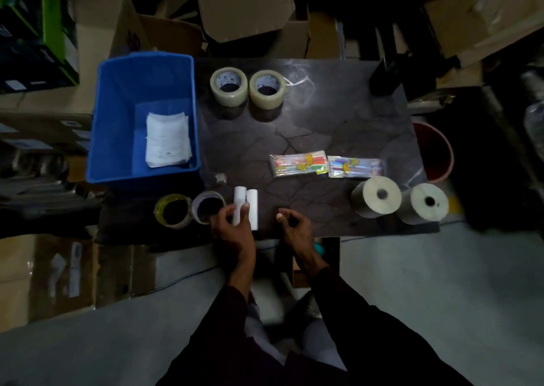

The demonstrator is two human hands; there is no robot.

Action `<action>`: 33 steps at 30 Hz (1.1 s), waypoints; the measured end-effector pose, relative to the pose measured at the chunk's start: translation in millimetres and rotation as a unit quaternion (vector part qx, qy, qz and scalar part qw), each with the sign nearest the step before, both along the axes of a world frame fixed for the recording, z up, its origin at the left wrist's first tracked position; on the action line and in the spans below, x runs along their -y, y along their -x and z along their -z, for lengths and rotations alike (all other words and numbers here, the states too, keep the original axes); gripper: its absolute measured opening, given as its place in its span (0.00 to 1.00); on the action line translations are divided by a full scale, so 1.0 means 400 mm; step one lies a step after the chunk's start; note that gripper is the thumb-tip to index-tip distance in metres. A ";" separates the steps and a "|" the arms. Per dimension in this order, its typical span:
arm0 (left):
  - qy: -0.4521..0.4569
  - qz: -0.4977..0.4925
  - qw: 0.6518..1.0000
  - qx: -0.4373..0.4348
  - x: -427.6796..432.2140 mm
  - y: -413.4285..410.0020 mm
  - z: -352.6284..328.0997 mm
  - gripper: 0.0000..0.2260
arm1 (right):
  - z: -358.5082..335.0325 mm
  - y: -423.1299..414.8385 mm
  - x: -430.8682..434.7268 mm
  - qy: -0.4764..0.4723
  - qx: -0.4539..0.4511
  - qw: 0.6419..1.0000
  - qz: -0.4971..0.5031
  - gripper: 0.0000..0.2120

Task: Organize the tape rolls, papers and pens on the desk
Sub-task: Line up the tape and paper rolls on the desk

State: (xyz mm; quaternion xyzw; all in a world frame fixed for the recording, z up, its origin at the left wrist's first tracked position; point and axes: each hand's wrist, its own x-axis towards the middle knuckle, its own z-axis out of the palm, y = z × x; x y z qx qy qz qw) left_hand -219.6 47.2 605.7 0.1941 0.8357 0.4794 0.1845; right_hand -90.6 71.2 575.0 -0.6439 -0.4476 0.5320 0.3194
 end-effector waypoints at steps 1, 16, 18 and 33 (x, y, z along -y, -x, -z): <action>-0.021 0.010 0.999 -0.024 -0.012 -0.028 -0.011 0.14 | -0.016 -0.031 -0.005 -0.011 -0.004 1.000 0.012 0.06; 0.028 0.338 0.937 0.079 -0.209 -0.631 -0.033 0.35 | -0.159 -0.744 -0.175 -0.185 0.282 0.906 0.254 0.18; 0.035 0.336 0.937 0.090 -0.229 -0.668 -0.013 0.40 | -0.132 -0.777 -0.203 -0.160 0.265 0.922 0.233 0.22; -0.096 0.219 0.968 0.071 -0.282 -0.714 0.101 0.29 | -0.048 -0.779 -0.230 -0.090 0.026 0.960 0.263 0.25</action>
